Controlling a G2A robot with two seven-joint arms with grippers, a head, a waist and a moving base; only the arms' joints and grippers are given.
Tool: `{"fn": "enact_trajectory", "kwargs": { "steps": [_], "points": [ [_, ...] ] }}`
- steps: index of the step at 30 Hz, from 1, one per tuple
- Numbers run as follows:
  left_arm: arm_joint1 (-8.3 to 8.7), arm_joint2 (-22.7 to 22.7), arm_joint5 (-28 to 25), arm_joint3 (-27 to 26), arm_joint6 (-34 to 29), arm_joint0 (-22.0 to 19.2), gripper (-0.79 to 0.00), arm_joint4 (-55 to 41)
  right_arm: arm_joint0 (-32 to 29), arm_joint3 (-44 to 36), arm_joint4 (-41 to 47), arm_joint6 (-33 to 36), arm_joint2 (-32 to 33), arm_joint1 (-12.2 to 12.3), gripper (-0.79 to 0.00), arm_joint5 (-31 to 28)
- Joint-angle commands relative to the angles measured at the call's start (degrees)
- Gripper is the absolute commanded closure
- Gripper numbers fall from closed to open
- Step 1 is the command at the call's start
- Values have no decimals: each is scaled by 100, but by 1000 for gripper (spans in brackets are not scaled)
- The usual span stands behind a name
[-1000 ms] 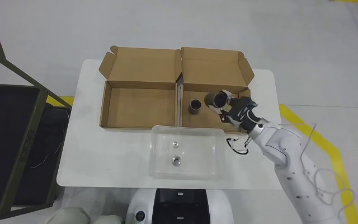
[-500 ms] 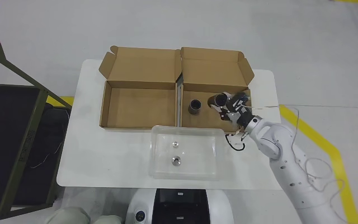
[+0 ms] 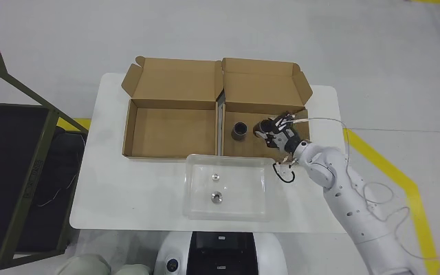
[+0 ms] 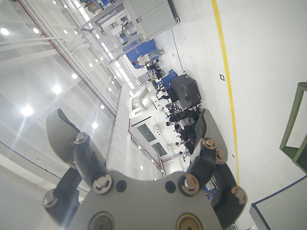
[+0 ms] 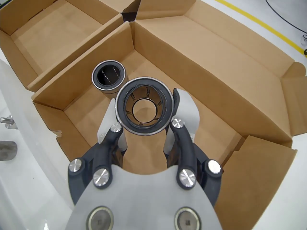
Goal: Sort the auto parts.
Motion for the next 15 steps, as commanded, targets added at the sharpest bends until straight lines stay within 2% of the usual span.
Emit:
{"fn": "enact_trajectory", "kwargs": {
  "steps": [1, 14, 15],
  "points": [
    [0, 0, 0, 0, 0, 0, -785, 0, 79, 78, 30, 102, -70, -22, 0, 5],
    [0, 0, 0, 0, 0, 0, -785, 0, 469, 470, 172, 650, -419, -144, 0, 1],
    [0, 0, 0, 0, 0, 0, -785, 0, 479, 483, 165, 660, -436, -150, -28, 10]
  ]
}}
